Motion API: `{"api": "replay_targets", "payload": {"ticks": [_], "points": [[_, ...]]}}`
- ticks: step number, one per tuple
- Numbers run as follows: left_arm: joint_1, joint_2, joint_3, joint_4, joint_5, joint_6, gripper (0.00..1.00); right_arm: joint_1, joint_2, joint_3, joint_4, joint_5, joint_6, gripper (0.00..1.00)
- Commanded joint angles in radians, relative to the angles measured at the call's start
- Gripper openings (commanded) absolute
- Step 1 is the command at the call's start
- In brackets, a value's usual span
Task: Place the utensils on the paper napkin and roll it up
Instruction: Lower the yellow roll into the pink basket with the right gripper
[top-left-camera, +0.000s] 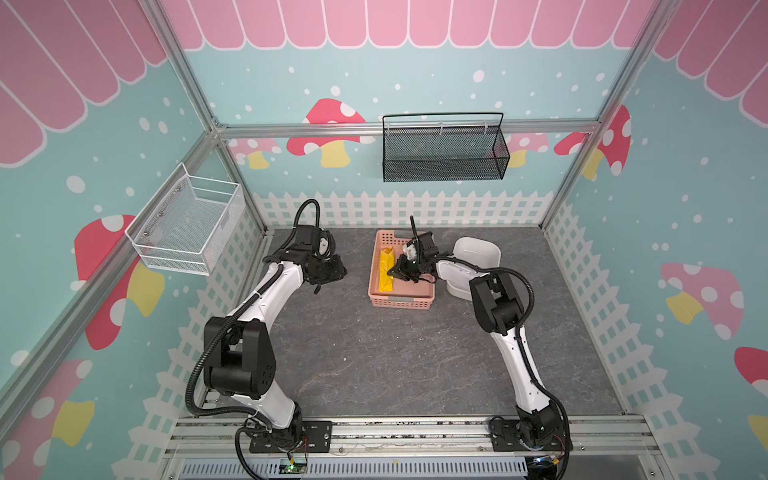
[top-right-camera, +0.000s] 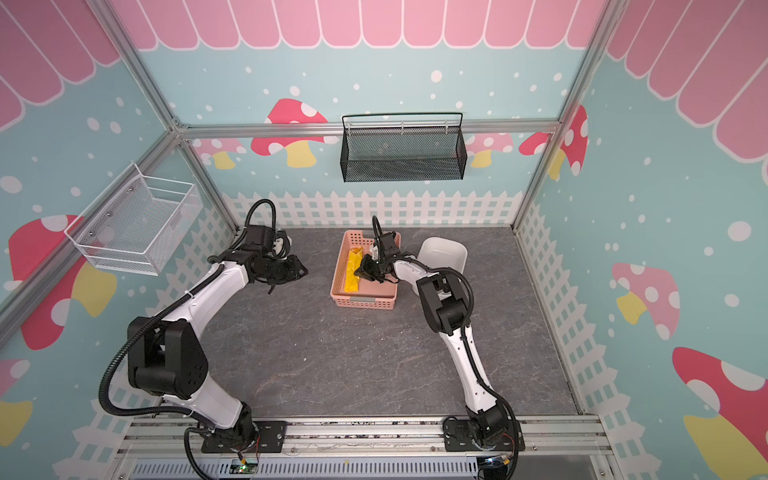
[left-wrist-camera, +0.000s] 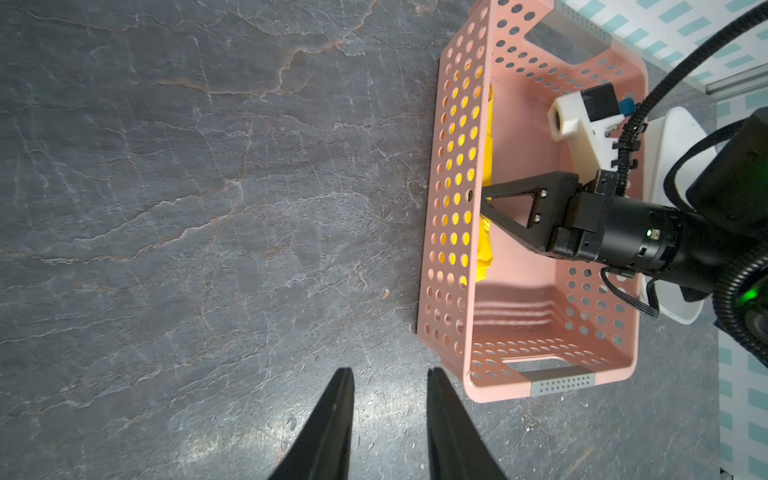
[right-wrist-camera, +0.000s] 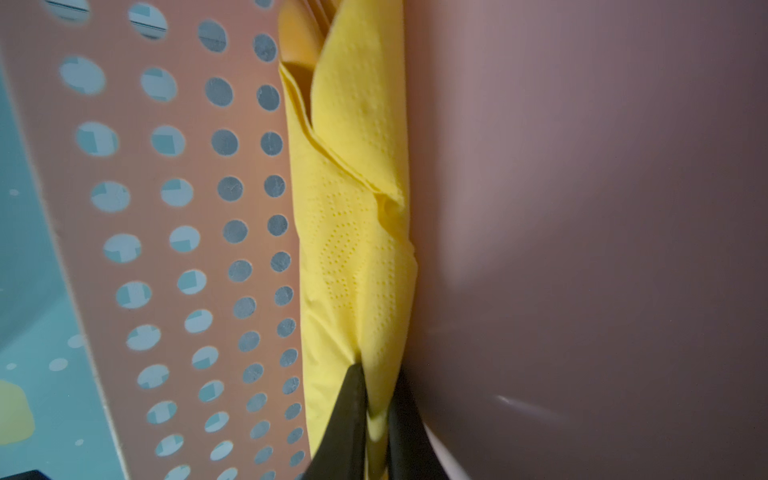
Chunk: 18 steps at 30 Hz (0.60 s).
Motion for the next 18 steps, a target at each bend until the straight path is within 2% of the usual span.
{"api": "replay_targets", "payload": {"ticks": [1,11,18], "points": [[0.005,-0.031,-0.016,0.007,0.012,0.025,0.32,0.005,0.044,0.031,-0.104,0.063,-0.039,0.16],[0.004,-0.033,-0.018,0.006,0.007,0.027,0.30,0.005,0.035,0.040,-0.158,0.107,-0.066,0.28],[0.004,-0.029,-0.018,0.005,0.008,0.027,0.30,0.007,0.019,0.043,-0.173,0.124,-0.070,0.33]]}}
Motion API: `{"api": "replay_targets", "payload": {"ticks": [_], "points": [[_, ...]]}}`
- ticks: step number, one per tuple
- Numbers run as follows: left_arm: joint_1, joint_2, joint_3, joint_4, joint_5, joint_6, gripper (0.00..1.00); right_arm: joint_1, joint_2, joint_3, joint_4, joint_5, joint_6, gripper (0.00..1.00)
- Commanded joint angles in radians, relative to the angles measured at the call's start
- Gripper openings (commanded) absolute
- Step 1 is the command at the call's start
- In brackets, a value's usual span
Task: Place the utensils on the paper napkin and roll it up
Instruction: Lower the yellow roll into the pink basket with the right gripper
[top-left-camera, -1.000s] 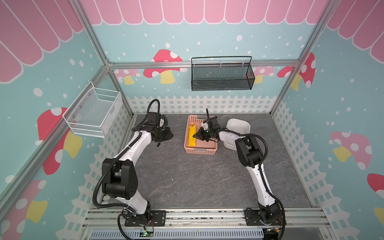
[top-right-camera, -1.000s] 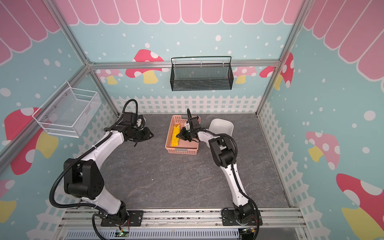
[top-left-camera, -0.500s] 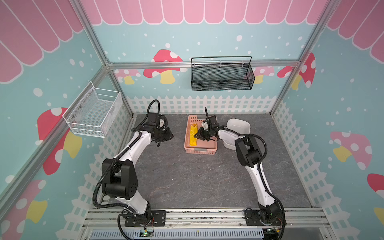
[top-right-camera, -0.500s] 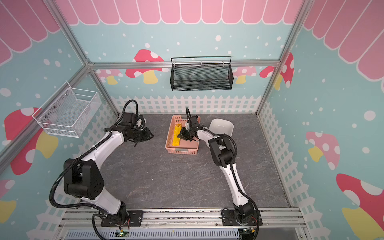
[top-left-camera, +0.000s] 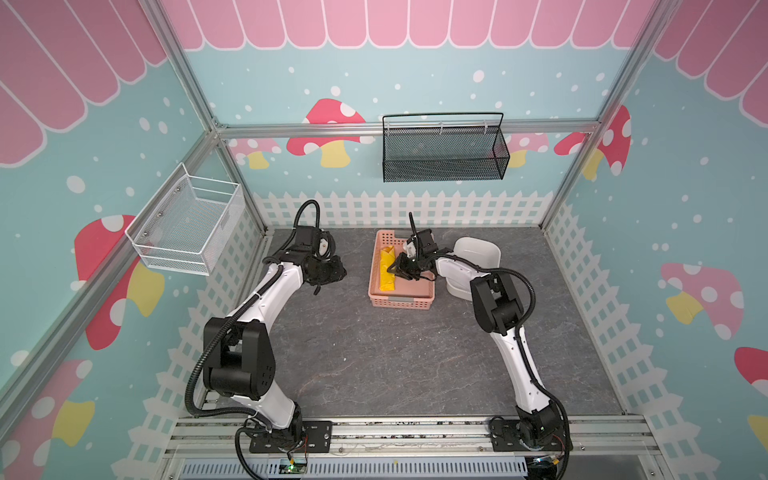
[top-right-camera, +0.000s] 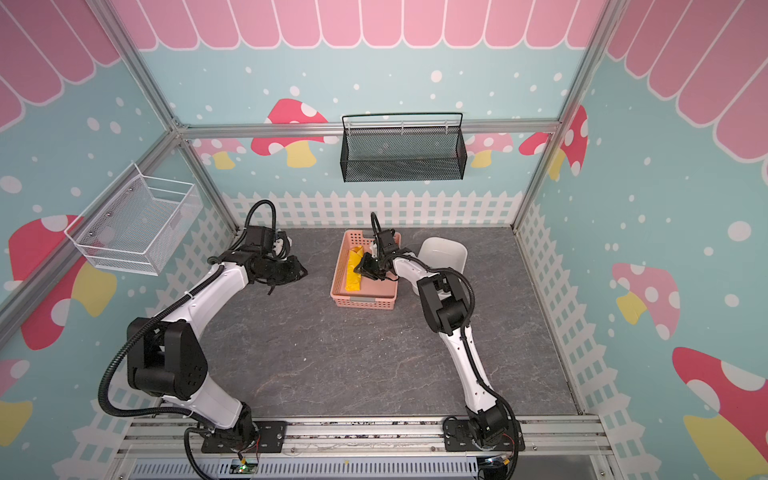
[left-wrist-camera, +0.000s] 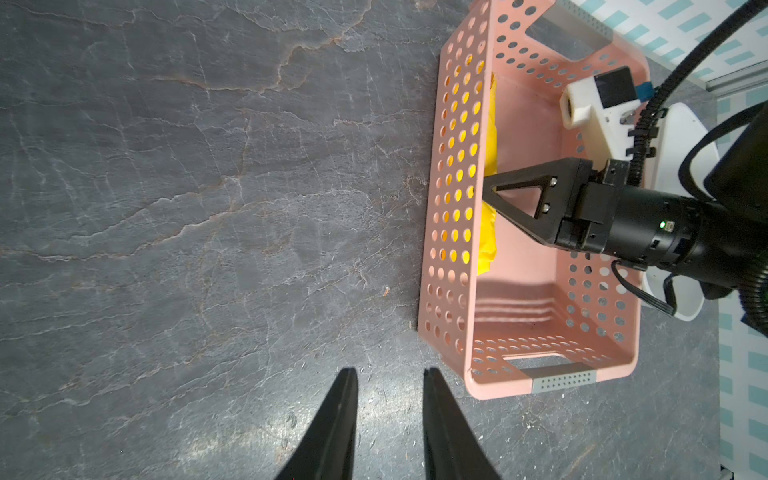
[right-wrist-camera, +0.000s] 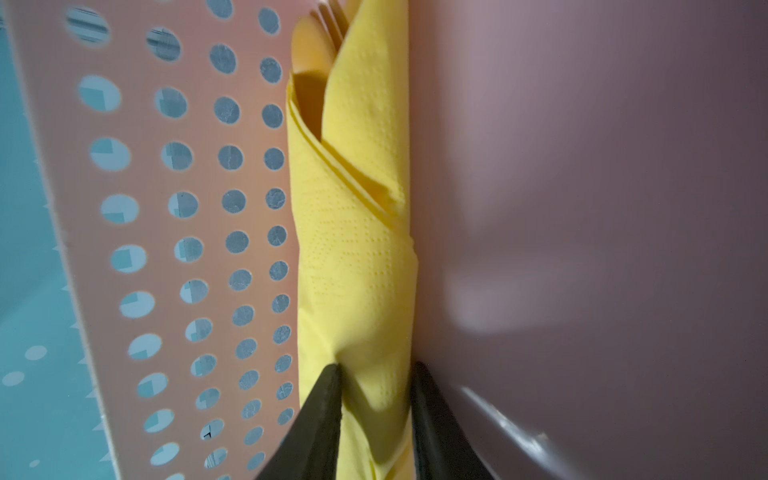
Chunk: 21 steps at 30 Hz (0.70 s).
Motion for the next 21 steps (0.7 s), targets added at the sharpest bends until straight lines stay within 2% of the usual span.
{"api": "replay_targets", "payload": {"ticks": [1,21], "points": [[0.004,-0.023,-0.008,0.002,0.006,0.024,0.30,0.006,0.012,-0.002,-0.101,0.072,-0.011,0.33],[0.004,-0.016,-0.005,0.004,0.025,0.020,0.30,0.006,-0.059,0.010,-0.118,0.084,-0.025,0.48]]}}
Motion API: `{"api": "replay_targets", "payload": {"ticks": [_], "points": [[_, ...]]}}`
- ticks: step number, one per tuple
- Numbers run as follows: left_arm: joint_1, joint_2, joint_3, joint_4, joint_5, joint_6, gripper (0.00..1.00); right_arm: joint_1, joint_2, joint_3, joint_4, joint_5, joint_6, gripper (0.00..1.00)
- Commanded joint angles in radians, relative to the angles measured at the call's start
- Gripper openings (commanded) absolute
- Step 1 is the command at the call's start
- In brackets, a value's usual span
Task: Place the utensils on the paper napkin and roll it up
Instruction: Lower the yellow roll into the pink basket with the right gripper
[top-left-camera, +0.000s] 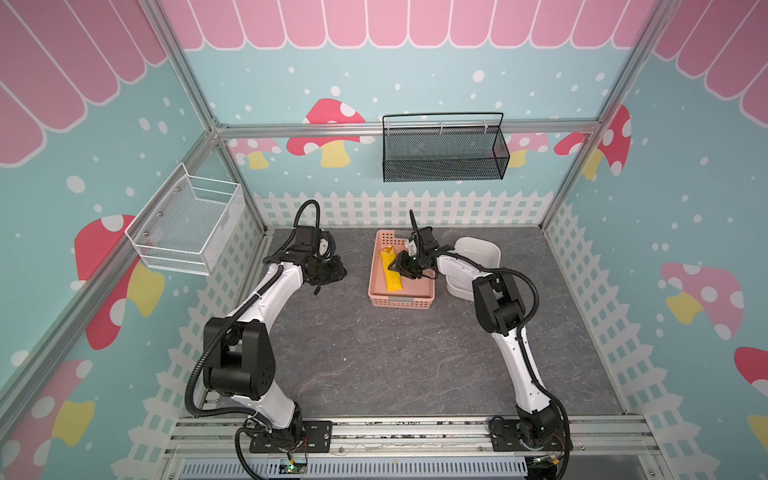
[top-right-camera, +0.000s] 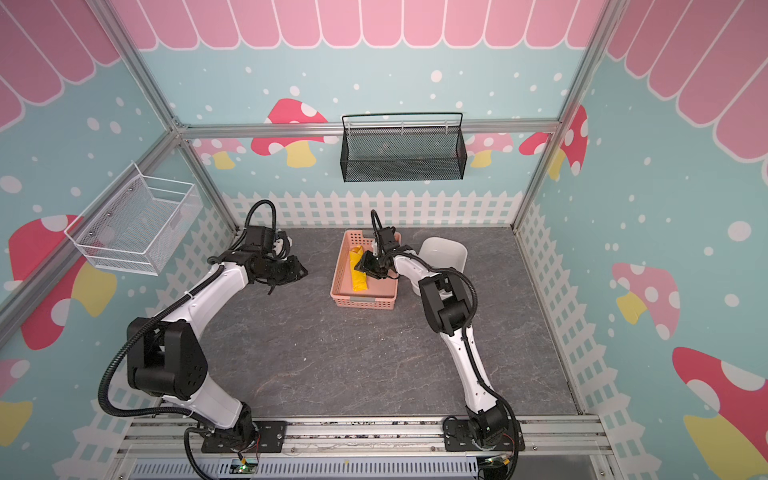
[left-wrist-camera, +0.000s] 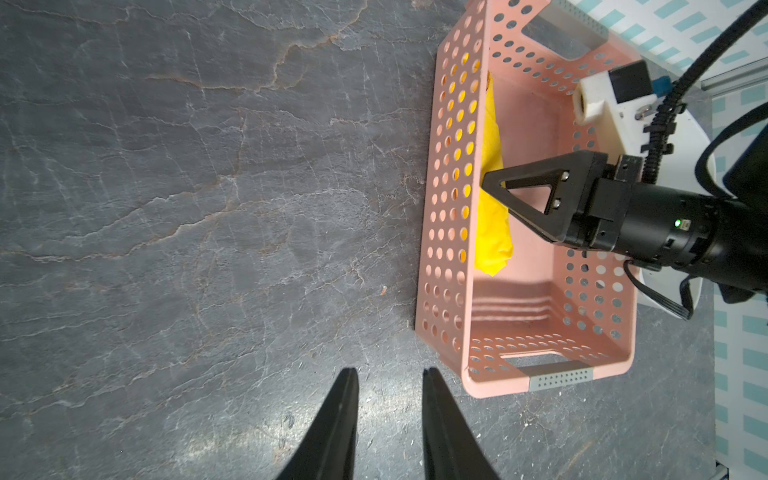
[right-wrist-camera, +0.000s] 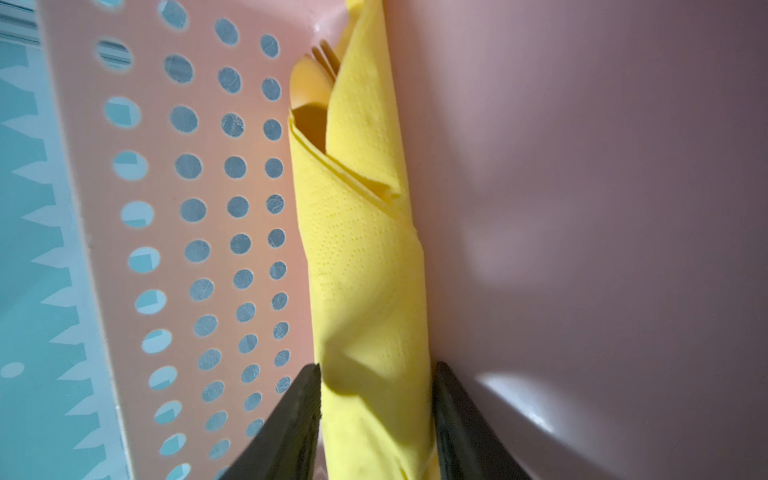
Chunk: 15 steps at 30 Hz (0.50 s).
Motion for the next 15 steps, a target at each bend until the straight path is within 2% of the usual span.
{"api": "replay_targets", "payload": {"ticks": [1,15], "points": [[0.005,-0.016,-0.005,0.004,0.016,0.020,0.30,0.006,-0.032,-0.002,-0.057,0.033,-0.010,0.49],[0.005,-0.013,-0.005,0.003,0.023,0.018,0.30,0.007,-0.062,-0.003,-0.070,0.065,-0.025,0.52]]}}
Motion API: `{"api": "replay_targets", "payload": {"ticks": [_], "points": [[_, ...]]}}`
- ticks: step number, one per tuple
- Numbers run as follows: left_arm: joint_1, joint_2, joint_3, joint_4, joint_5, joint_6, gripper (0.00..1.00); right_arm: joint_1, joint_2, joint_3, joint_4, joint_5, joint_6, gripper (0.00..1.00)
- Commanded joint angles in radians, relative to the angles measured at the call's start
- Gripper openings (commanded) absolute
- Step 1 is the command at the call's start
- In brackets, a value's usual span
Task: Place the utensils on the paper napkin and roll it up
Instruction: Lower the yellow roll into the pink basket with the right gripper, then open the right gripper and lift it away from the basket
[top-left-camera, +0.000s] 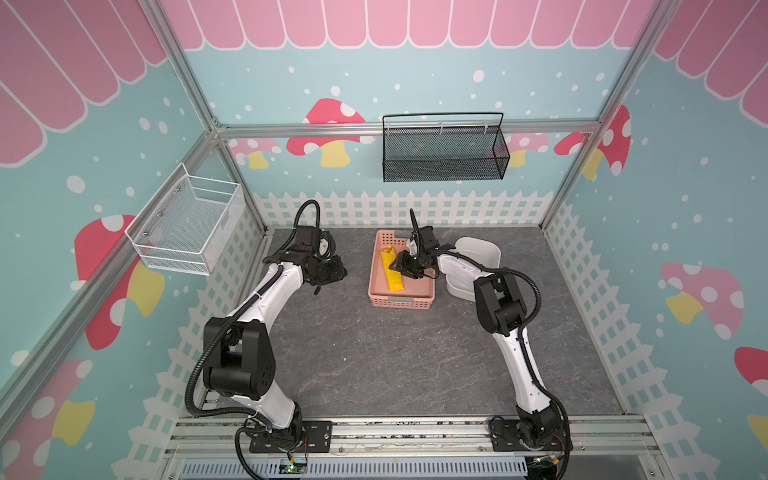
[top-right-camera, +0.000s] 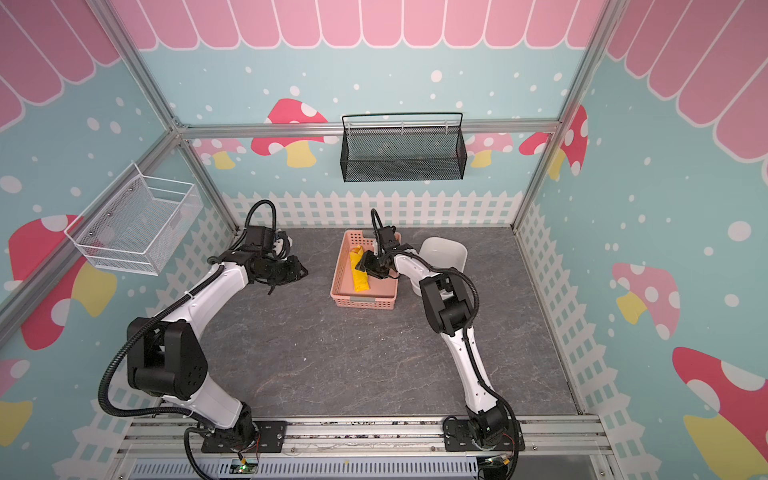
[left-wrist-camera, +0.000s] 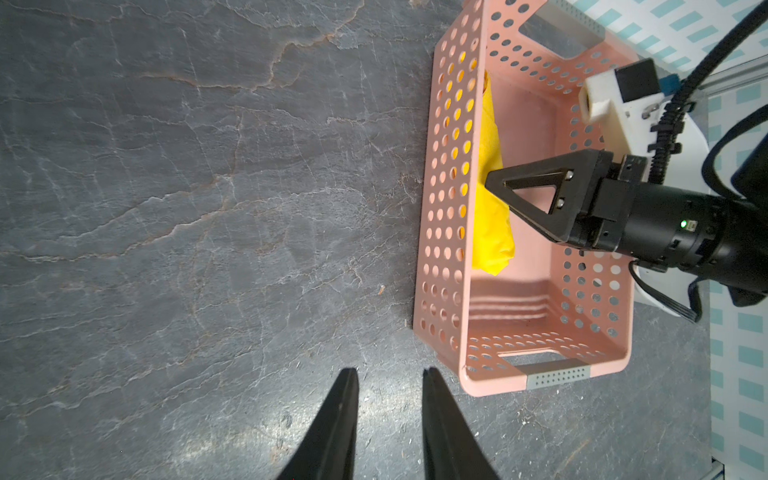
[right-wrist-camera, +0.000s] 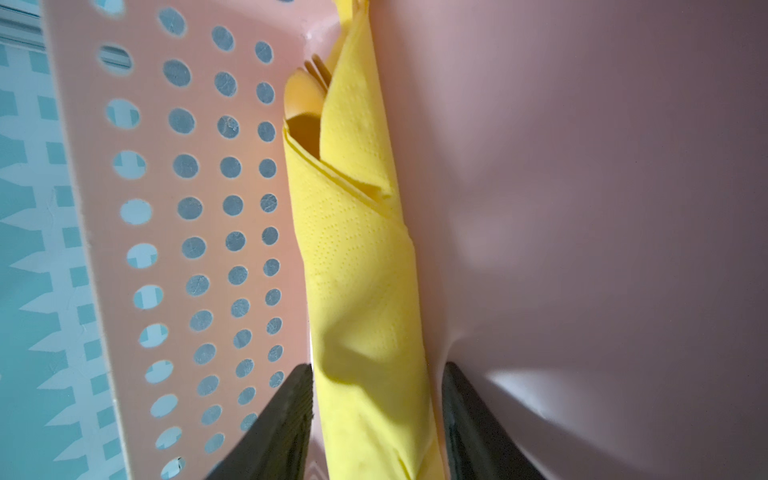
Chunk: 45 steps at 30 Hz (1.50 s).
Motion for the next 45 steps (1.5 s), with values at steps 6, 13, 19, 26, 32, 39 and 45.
{"api": "replay_targets", "payload": {"ticks": [6,13,19,26,32,39,45], "points": [[0.004,-0.010,-0.003,0.004,0.017,0.016,0.30,0.007,-0.054,-0.002,-0.047,0.046,-0.018,0.52],[0.005,-0.008,-0.003,0.004,0.018,0.016,0.30,0.006,-0.073,-0.002,-0.058,0.061,-0.031,0.52],[0.004,-0.004,-0.003,0.004,0.021,0.016,0.30,0.007,-0.102,-0.002,-0.078,0.077,-0.047,0.52],[0.005,-0.004,-0.008,0.005,0.018,0.016,0.34,0.006,-0.145,-0.002,-0.100,0.092,-0.077,0.52],[0.003,-0.006,-0.012,0.007,0.001,0.013,0.52,0.004,-0.195,-0.002,-0.148,0.147,-0.135,0.56],[0.001,-0.004,-0.022,0.017,-0.004,0.010,1.00,-0.006,-0.264,-0.045,-0.202,0.223,-0.207,0.78],[0.000,-0.005,-0.025,0.017,-0.025,0.016,1.00,-0.024,-0.366,-0.159,-0.202,0.281,-0.268,0.89]]}}
